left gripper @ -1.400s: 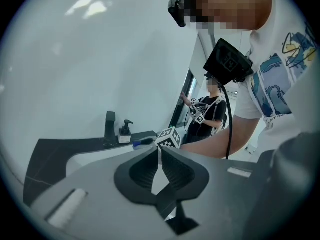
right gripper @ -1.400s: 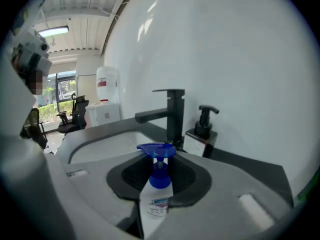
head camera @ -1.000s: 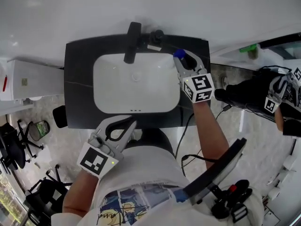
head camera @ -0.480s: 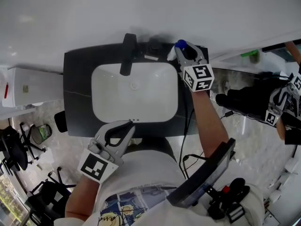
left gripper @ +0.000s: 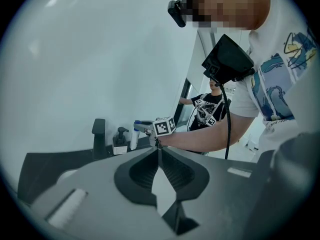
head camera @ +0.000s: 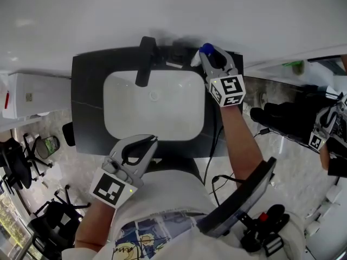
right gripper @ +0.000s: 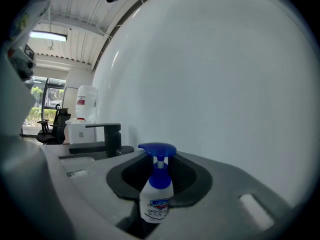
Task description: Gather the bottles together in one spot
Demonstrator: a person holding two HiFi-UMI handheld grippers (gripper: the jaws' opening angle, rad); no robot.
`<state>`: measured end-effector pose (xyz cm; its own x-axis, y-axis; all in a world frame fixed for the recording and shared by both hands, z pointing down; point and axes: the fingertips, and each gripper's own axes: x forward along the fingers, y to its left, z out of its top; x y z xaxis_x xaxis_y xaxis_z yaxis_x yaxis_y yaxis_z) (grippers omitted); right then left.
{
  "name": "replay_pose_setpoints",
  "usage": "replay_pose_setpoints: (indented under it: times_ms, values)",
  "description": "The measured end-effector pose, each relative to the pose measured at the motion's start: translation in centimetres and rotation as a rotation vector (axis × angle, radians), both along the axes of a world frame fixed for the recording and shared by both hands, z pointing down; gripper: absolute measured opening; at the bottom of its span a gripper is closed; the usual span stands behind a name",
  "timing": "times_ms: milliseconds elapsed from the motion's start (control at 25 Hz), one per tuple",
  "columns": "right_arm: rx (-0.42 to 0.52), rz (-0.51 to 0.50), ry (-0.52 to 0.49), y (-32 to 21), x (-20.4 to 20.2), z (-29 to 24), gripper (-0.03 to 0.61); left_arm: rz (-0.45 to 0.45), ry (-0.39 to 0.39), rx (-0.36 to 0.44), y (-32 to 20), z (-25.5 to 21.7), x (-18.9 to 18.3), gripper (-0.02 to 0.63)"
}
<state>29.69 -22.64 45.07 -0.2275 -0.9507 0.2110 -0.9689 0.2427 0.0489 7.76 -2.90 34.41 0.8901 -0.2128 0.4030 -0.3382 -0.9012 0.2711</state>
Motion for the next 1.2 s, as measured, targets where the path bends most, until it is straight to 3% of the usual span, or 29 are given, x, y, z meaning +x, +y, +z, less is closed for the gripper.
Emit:
replay_pose_setpoints:
  times_ms: [120, 200, 480, 800, 1200]
  values:
    - [0.006, 0.000, -0.009, -0.1, 0.1, 0.2, 0.103, 0.001, -0.003, -0.005, 0.2, 0.2, 0.4, 0.026]
    - [0.001, -0.007, -0.017, -0.1, 0.1, 0.4, 0.171, 0.004, -0.011, -0.004, 0.3, 0.3, 0.4, 0.026]
    - [-0.018, -0.012, -0.012, 0.5, 0.1, 0.7, 0.254, -0.011, -0.002, -0.009, 0.8, 0.3, 0.5, 0.026]
    - [-0.064, 0.028, -0.010, 3.6, -0.2, 1.4, 0.272, -0.006, 0.022, -0.005, 2.1, -0.4, -0.1, 0.026]
    - [-0.146, 0.107, 0.036, 10.2, -1.2, 1.9, 0.272, 0.071, 0.045, 0.039, 5.2, -0.9, -1.7, 0.026]
